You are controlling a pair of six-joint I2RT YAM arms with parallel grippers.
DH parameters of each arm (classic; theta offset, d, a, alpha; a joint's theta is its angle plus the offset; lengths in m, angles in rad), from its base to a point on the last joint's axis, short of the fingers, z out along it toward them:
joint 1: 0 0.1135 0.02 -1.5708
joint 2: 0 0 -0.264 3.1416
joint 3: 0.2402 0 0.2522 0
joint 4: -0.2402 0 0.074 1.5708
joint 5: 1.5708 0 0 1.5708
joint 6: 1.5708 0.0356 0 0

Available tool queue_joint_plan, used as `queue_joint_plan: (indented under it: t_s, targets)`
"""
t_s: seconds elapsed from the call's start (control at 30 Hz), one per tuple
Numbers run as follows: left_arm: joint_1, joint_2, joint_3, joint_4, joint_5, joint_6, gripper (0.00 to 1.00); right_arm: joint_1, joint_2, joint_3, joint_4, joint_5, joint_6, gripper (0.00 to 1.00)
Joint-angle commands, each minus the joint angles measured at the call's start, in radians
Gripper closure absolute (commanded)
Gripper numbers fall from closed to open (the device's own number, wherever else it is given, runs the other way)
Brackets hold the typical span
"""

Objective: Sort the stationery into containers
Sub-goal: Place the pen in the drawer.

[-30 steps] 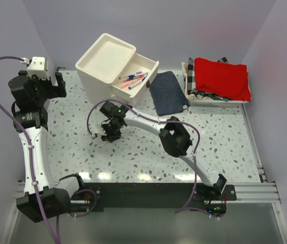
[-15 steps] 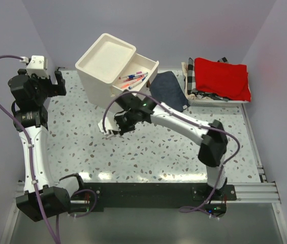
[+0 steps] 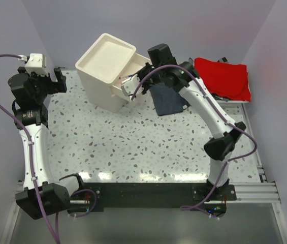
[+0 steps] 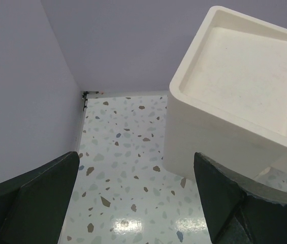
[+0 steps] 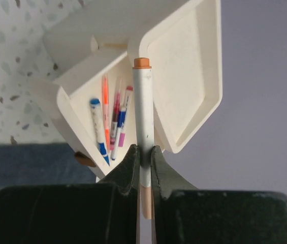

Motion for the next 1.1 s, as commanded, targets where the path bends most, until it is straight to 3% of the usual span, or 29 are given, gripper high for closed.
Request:
queue_joint_plan:
  t_s: [0.0,0.3,0.33,0.37,0.43,0.47,0.57,0.63,0.73,0.8,0.9,0.97,1.0,1.03,1.07]
  targets:
    - [0.008,0.000,-0.004,0.070,0.019,-0.027,0.00,-0.064,0.154,0.193,-0.105,0.074,-0.280,1.00]
    - [0.009,-0.015,-0.029,0.060,0.023,-0.027,0.00,-0.096,0.225,0.156,0.039,0.097,-0.389,1.00]
    - [0.008,-0.017,-0.030,0.061,0.021,-0.027,0.00,-0.098,0.223,0.137,0.063,0.101,-0.380,0.97]
    - [0.009,-0.018,-0.032,0.061,0.021,-0.027,0.00,-0.097,0.205,0.085,0.100,0.098,-0.343,0.82]
    - [0.009,-0.020,-0.033,0.060,0.021,-0.027,0.00,-0.097,0.177,0.012,0.241,0.100,-0.315,0.69]
    - [0.008,-0.020,-0.035,0.056,0.021,-0.027,0.00,-0.096,0.162,-0.060,0.289,0.104,-0.299,0.58]
    - [0.008,-0.018,-0.038,0.059,0.018,-0.027,0.00,-0.096,0.121,-0.108,0.403,0.118,-0.230,0.47]
    - [0.009,-0.014,-0.042,0.063,0.018,-0.027,0.00,-0.100,0.110,-0.092,0.400,0.135,-0.184,0.46]
    - [0.009,-0.005,-0.042,0.076,0.018,-0.027,0.00,-0.101,0.072,-0.078,0.473,0.181,-0.005,0.46]
    - [0.009,0.004,-0.038,0.095,0.013,-0.059,0.00,-0.103,0.039,-0.096,0.539,0.237,0.204,0.46]
    - [0.008,0.037,-0.039,0.153,0.004,-0.081,0.00,-0.132,-0.043,-0.206,0.610,0.301,0.566,0.56]
    - [0.014,0.070,-0.036,0.202,0.034,-0.096,0.12,-0.159,-0.105,-0.315,0.608,0.284,0.795,0.98]
    - [0.017,0.086,-0.029,0.217,0.065,-0.099,0.24,-0.187,-0.125,-0.355,0.611,0.278,0.862,1.00]
    - [0.018,0.118,-0.021,0.227,0.100,-0.101,0.63,-0.202,-0.137,-0.416,0.610,0.226,0.920,1.00]
    - [0.018,0.136,0.002,0.259,0.139,-0.104,0.84,-0.221,-0.146,-0.433,0.599,0.195,1.032,1.00]
